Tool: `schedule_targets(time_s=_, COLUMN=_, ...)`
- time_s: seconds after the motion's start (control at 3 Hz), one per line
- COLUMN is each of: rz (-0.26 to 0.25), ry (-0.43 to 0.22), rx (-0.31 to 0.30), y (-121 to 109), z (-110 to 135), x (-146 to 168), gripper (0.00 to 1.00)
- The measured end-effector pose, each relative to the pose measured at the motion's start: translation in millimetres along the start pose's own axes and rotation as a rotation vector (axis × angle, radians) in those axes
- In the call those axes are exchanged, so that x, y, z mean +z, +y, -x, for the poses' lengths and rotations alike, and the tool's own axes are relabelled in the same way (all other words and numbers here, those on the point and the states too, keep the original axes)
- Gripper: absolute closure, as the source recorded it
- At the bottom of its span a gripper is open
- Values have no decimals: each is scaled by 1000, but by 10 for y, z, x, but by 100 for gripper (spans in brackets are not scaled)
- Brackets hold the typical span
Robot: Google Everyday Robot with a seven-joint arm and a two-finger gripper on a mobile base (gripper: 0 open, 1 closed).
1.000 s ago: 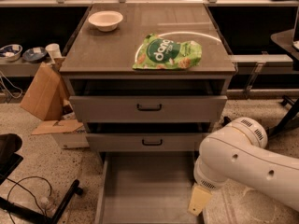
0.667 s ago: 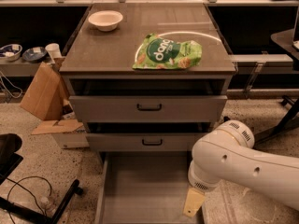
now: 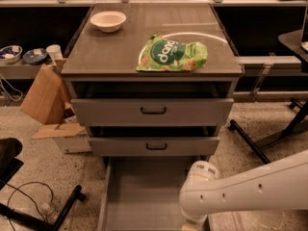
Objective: Close bottom drawer
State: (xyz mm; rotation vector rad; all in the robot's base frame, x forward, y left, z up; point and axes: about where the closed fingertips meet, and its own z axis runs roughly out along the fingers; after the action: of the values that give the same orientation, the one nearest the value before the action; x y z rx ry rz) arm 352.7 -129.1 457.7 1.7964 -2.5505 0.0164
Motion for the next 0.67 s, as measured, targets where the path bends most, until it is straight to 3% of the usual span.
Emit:
schedule_targets(time_s=0.33, rz=36, ry=29, rx=27, y=93, z=-91, x=618, gripper=0)
schedule_targets(time_s=0.67, rz=66, ry=41, rx=67, y=141, z=-244, x=1146, gripper=18)
